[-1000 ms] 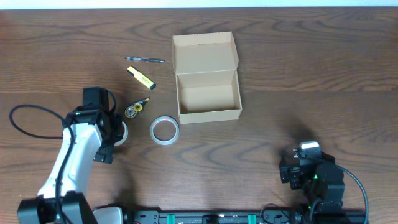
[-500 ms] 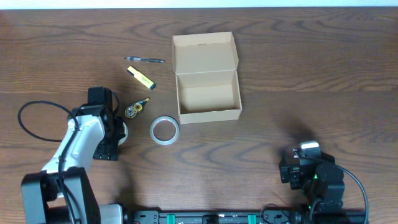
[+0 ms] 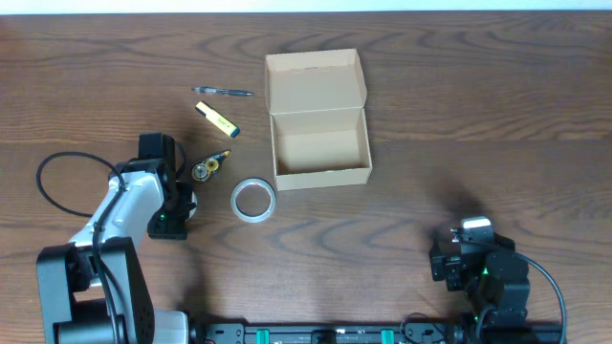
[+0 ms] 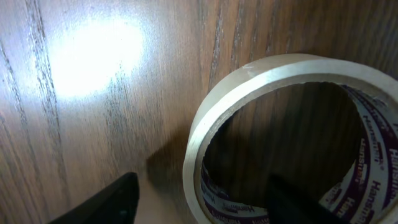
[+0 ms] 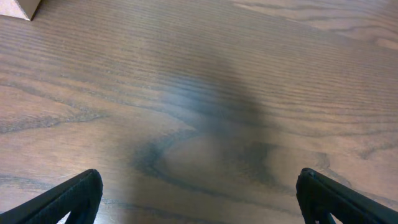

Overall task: Pack container
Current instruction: 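Lower the left gripper onto the white tape roll rim and grasp, then carry the white tape roll with the left gripper into the box, then open the left gripper to release the tape roll in the box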

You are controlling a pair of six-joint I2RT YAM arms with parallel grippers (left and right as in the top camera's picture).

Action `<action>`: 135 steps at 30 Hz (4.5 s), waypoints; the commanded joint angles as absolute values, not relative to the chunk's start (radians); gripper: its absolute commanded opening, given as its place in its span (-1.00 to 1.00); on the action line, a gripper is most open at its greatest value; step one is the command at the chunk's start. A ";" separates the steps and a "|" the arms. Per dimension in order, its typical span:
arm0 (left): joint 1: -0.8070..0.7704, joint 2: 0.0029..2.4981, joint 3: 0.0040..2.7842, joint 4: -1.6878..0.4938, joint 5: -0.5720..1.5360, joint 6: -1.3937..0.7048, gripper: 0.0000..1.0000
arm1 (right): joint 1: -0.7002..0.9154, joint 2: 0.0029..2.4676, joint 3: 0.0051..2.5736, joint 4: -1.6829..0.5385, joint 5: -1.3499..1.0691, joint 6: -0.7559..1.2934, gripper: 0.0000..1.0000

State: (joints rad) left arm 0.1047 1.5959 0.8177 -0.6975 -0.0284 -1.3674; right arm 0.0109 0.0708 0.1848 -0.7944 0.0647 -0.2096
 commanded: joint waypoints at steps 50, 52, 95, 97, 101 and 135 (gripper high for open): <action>-0.165 1.478 1.399 -0.789 -0.007 -0.754 -0.88 | 0.019 0.064 0.175 -0.795 0.071 -0.191 0.99; -0.200 1.526 1.438 -0.796 -0.006 -0.754 -0.89 | 0.019 0.064 0.175 -0.795 0.072 -0.191 0.98; -0.511 1.974 1.588 -0.916 0.070 -0.733 -0.88 | 0.019 0.064 0.175 -0.795 0.071 -0.191 0.99; -0.511 1.975 1.588 -0.916 0.067 -0.733 -0.88 | 0.019 0.064 0.175 -0.795 0.071 -0.191 0.99; -0.511 1.975 1.588 -0.915 0.044 -0.733 -0.89 | 0.019 0.064 0.175 -0.795 0.071 -0.191 0.98; -0.485 1.591 1.539 -1.114 -0.355 -1.249 -0.10 | 0.019 0.064 0.175 -0.795 0.071 -0.191 0.99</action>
State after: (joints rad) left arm -0.4881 1.6398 1.5650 -1.0912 -0.2337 -1.0695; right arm 0.0109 0.0708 0.1848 -0.7944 0.0650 -0.2096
